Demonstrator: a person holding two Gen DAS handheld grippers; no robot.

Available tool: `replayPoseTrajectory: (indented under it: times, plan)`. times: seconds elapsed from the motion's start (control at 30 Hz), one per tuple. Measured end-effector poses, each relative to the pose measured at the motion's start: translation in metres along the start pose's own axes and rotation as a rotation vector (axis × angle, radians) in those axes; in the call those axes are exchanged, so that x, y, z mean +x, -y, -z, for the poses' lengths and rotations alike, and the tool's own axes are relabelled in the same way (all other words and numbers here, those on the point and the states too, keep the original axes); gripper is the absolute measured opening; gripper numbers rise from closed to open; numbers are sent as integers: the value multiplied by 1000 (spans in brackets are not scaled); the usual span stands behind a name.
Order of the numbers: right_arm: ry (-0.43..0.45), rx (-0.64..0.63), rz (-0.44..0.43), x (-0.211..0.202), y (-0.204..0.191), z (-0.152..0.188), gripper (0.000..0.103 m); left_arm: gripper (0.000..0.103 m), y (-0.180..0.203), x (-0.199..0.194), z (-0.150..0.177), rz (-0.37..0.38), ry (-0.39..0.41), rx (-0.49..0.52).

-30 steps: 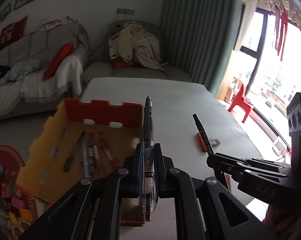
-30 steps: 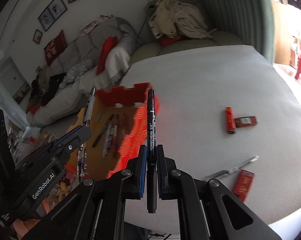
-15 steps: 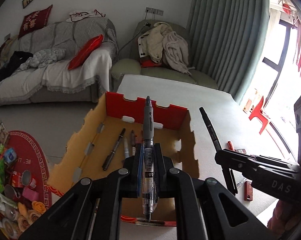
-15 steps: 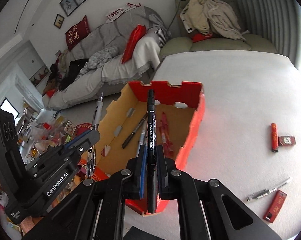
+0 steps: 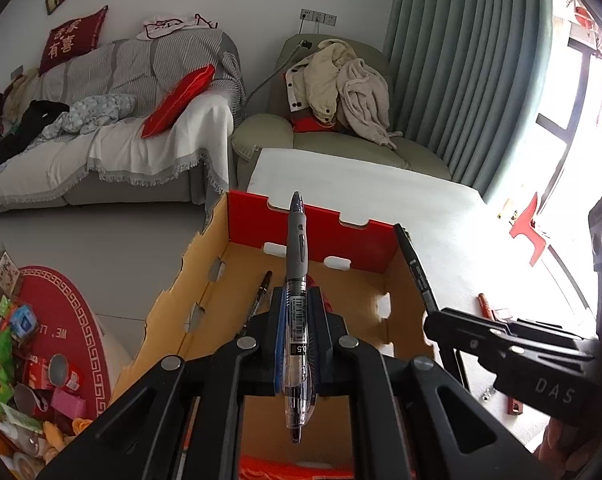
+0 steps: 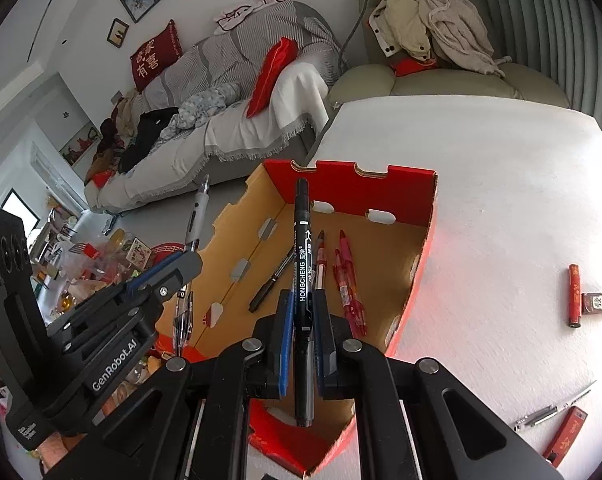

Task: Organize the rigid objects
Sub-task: 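Lower the black marker with the right tool while the left tool lowers the gel pen into the box, then open both tools to release the pens into the box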

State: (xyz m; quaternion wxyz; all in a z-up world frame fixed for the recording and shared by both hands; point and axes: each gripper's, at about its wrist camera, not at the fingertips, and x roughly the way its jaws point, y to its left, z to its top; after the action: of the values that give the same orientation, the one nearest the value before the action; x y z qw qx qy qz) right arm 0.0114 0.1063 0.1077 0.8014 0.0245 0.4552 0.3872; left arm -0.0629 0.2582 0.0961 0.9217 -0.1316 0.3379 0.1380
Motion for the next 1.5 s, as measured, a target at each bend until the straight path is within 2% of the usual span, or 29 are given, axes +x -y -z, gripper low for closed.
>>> replayPoseTrajectory:
  times: [0.6, 0.87, 1.13, 1.23, 1.37, 1.4, 1.43, 1.47, 1.5]
  plan:
    - [-91, 67, 63, 63, 20, -33, 10, 11, -2, 98, -15, -35, -144, 11]
    - [-117, 88, 76, 78, 30, -35, 10, 11, -2, 118, -15, -47, -198, 22]
    - [-140, 103, 83, 87, 41, -36, 10, 11, 3, 127, -18, -50, -218, 38]
    - [-150, 101, 90, 91, 40, -36, 10, 11, 6, 132, -18, -50, -245, 47]
    - [-162, 81, 97, 93, 38, -37, 10, 11, 10, 148, -15, -52, -329, 68]
    - [-170, 75, 92, 94, 38, -37, 10, 18, 12, 153, -14, -50, -356, 76]
    - [-181, 70, 83, 96, 36, -38, 10, 34, 12, 157, -12, -51, -377, 83]
    - [-191, 67, 97, 97, 36, -39, 10, 42, 12, 160, -12, -62, -395, 80]
    - [-199, 66, 104, 96, 37, -39, 10, 61, 9, 162, -11, -72, -412, 64]
